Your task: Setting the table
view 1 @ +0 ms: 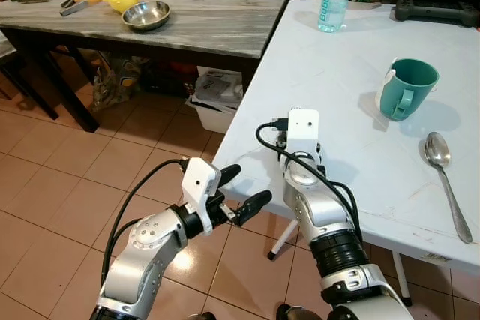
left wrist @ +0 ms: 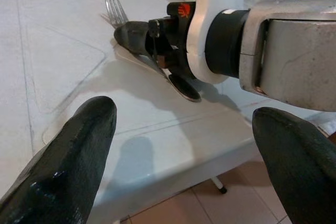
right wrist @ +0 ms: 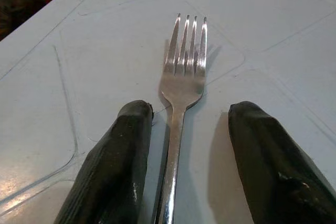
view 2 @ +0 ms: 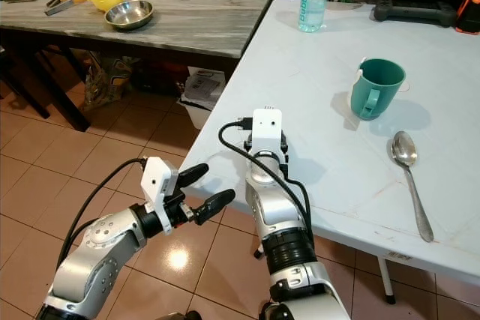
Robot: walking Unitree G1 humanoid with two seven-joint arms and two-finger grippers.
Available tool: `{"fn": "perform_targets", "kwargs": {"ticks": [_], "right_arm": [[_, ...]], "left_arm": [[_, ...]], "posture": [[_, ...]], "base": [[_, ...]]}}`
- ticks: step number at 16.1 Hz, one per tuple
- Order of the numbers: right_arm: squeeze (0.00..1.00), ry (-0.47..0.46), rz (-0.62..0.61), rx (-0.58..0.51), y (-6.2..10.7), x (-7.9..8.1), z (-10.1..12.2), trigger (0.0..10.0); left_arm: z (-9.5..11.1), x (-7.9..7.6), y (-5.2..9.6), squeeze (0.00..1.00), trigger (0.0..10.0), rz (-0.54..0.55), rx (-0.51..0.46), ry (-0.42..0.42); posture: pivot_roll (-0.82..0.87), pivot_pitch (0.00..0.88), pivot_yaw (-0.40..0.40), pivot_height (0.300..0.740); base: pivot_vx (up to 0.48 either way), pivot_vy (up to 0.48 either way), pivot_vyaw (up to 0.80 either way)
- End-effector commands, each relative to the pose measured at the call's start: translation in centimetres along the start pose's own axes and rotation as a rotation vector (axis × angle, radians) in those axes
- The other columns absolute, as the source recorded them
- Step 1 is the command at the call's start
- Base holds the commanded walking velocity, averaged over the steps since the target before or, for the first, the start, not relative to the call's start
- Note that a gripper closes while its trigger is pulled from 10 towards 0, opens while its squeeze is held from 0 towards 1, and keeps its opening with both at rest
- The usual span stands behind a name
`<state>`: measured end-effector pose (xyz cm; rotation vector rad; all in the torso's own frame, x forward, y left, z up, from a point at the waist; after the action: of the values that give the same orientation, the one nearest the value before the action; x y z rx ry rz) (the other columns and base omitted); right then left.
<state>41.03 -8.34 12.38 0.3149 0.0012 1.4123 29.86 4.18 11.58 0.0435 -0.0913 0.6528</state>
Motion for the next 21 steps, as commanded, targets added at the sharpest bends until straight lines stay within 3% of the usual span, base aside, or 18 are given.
{"fn": "perform_targets", "kwargs": {"ticks": [1,10,21], "right_arm": [[0.00,-0.018,0.015,0.024,0.2,1.0,-0.5,0.0],[0.00,0.011,0.023,0.077,1.1,1.7,-2.2,0.0],[0.00,0.010,0.001,0.134,0.9,0.4,-3.5,0.0]], "left_arm": [[-0.1,-0.4,0.2,0.00,10.0,-0.019,0.000,0.012],[-0.2,-0.1,0.1,0.00,10.0,-0.006,0.003,0.008],[-0.4,0.2,0.1,0.00,10.0,0.001,0.009,0.001]], "posture": [[-0.03,0.162,0.091,0.740],[-0.04,0.161,0.089,0.740],[-0.03,0.151,0.086,0.740]], "base": [[0.000,0.000,0.00],[0.000,0.000,0.00],[0.000,0.000,0.00]]}}
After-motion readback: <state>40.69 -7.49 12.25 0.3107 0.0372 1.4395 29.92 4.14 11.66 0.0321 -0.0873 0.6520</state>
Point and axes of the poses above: a point about 5 cm out from each wrist's last joint towards the gripper, its own y axis pointing back from the gripper into the wrist, its own z axis along the axis of the wrist's last joint, x = y × z, the point moved 6 cm from there along -y, pointing out of the wrist towards the gripper, and after that the axes turned 15 degrees about -y, right-handed, at the moved point
